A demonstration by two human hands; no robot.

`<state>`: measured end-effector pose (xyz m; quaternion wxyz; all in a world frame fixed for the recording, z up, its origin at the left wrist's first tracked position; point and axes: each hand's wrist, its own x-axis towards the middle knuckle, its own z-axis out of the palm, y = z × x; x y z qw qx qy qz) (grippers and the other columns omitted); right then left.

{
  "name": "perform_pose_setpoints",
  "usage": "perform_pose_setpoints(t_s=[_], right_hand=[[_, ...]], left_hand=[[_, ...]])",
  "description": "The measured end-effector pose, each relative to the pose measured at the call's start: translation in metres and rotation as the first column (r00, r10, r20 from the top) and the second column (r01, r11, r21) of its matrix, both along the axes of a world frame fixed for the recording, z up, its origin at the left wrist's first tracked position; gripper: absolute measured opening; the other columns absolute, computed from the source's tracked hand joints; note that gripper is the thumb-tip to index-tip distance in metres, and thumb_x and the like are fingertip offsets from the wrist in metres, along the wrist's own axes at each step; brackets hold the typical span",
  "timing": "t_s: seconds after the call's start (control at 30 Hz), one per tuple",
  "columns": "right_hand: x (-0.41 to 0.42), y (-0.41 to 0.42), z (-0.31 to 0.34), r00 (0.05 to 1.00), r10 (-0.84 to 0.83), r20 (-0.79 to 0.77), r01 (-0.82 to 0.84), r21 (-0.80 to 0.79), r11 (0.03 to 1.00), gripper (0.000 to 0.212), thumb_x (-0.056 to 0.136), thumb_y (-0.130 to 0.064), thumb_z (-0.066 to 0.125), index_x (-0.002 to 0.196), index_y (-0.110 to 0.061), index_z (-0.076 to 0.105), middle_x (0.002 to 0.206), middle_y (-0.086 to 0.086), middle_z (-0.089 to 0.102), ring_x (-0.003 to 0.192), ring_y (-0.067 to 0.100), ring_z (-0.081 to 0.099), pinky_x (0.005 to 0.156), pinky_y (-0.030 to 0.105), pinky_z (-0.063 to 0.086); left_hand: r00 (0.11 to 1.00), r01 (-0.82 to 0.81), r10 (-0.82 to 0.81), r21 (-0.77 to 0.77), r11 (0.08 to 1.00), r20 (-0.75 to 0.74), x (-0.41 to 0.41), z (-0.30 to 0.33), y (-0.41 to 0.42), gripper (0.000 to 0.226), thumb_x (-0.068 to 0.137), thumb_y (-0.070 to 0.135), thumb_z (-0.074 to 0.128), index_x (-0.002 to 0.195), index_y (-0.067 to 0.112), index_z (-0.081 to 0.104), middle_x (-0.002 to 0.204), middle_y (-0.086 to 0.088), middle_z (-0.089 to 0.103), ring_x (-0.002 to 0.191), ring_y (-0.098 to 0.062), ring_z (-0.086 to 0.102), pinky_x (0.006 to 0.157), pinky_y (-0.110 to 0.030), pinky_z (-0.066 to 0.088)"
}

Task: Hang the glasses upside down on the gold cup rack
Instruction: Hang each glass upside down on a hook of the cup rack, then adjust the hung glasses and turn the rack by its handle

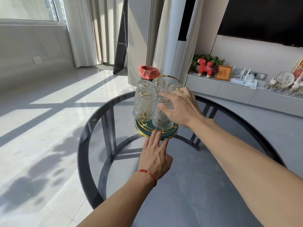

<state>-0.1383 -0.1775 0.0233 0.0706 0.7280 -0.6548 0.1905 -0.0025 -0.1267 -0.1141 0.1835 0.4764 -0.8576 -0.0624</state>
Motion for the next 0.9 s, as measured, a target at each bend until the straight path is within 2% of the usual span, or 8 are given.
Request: perform_pose_setpoints(t_s=[0.17, 0.37, 0.47, 0.53, 0.6, 0.67, 0.73, 0.9], right_hand=[[0.001, 0.01, 0.001, 1.0, 0.022, -0.014, -0.022, 0.005, 1.0, 0.058, 0.101, -0.059, 0.045, 0.151, -0.029, 0.051, 0.145, 0.003, 0.055, 0.136, 0.027, 0.039, 0.113, 0.048, 0.031], [-0.013, 0.035, 0.003, 0.976, 0.043, 0.212, 0.014, -0.262, 0.965, 0.04, 0.102, -0.02, 0.054, 0.139, -0.007, 0.061, 0.141, 0.015, 0.06, 0.131, 0.034, 0.052, 0.112, 0.04, 0.036], [-0.022, 0.012, 0.023, 0.952, -0.013, 0.305, 0.036, -0.068, 0.997, 0.053, 0.107, -0.016, 0.046, 0.159, -0.013, 0.037, 0.165, 0.013, 0.037, 0.154, 0.029, 0.031, 0.122, 0.032, 0.02], [-0.022, -0.006, 0.034, 0.919, -0.037, 0.391, -0.006, 0.108, 0.994, 0.057, 0.11, -0.019, 0.04, 0.165, -0.021, 0.024, 0.17, 0.009, 0.031, 0.157, 0.028, 0.027, 0.121, 0.034, 0.023], [-0.023, -0.022, 0.036, 0.883, -0.08, 0.463, -0.008, 0.186, 0.983, 0.054, 0.11, -0.021, 0.038, 0.163, -0.026, 0.028, 0.161, 0.009, 0.045, 0.147, 0.032, 0.043, 0.103, 0.033, 0.036], [-0.027, -0.029, 0.036, 0.87, -0.087, 0.485, 0.006, 0.167, 0.986, 0.049, 0.11, -0.02, 0.04, 0.159, -0.022, 0.04, 0.153, 0.01, 0.052, 0.139, 0.03, 0.05, 0.101, 0.031, 0.04], [-0.031, -0.028, 0.037, 0.868, -0.067, 0.493, 0.005, 0.126, 0.992, 0.042, 0.109, -0.019, 0.044, 0.15, -0.018, 0.052, 0.147, 0.009, 0.059, 0.133, 0.027, 0.055, 0.1, 0.029, 0.041], [-0.038, -0.001, 0.041, 0.891, -0.047, 0.452, 0.052, 0.003, 0.999, 0.017, 0.102, -0.022, 0.06, 0.111, -0.022, 0.074, 0.088, -0.011, 0.069, 0.086, 0.012, 0.063, 0.069, 0.023, 0.041]], left_hand=[[1.0, -0.019, 0.019, -0.007, 1.0, 0.016, -0.001, 0.0, 0.0, 0.068, 0.087, 0.033, 0.046, 0.152, 0.019, 0.033, 0.167, -0.012, 0.019, 0.156, -0.03, 0.006, 0.125, -0.045, 0.016], [0.998, -0.038, 0.039, 0.03, 0.999, -0.039, -0.004, 0.006, 0.001, 0.075, 0.082, 0.03, 0.048, 0.153, 0.015, 0.03, 0.159, -0.009, 0.029, 0.154, -0.03, 0.014, 0.123, -0.043, 0.022], [0.994, -0.064, 0.066, 0.03, 0.998, -0.091, -0.008, 0.01, 0.001, 0.075, 0.075, 0.027, 0.049, 0.147, 0.012, 0.036, 0.142, -0.005, 0.044, 0.144, -0.03, 0.03, 0.118, -0.041, 0.031], [0.995, -0.063, 0.068, 0.067, 0.996, -0.068, -0.008, 0.009, 0.004, 0.078, 0.078, 0.029, 0.048, 0.152, 0.012, 0.032, 0.136, -0.004, 0.05, 0.15, -0.031, 0.023, 0.12, -0.043, 0.029], [0.997, -0.061, 0.063, 0.07, 0.996, -0.033, -0.006, 0.008, 0.005, 0.075, 0.082, 0.032, 0.047, 0.153, 0.013, 0.032, 0.134, -0.003, 0.053, 0.15, -0.029, 0.024, 0.12, -0.042, 0.031], [0.997, -0.042, 0.044, 0.029, 0.999, -0.061, -0.001, 0.01, 0.008, 0.065, 0.08, 0.03, 0.051, 0.142, 0.014, 0.044, 0.123, -0.003, 0.055, 0.127, -0.028, 0.045, 0.109, -0.041, 0.041], [0.995, -0.01, 0.003, -0.067, 0.998, -0.095, 0.005, 0.016, 0.008, 0.047, 0.077, 0.023, 0.055, 0.124, 0.013, 0.055, 0.111, -0.003, 0.057, 0.105, -0.026, 0.05, 0.096, -0.038, 0.047], [0.951, -0.036, -0.047, -0.26, 0.965, -0.306, 0.007, 0.047, 0.022, 0.004, 0.076, 0.013, 0.055, 0.079, 0.013, 0.057, 0.07, -0.001, 0.058, 0.064, -0.026, 0.056, 0.059, -0.042, 0.049]])
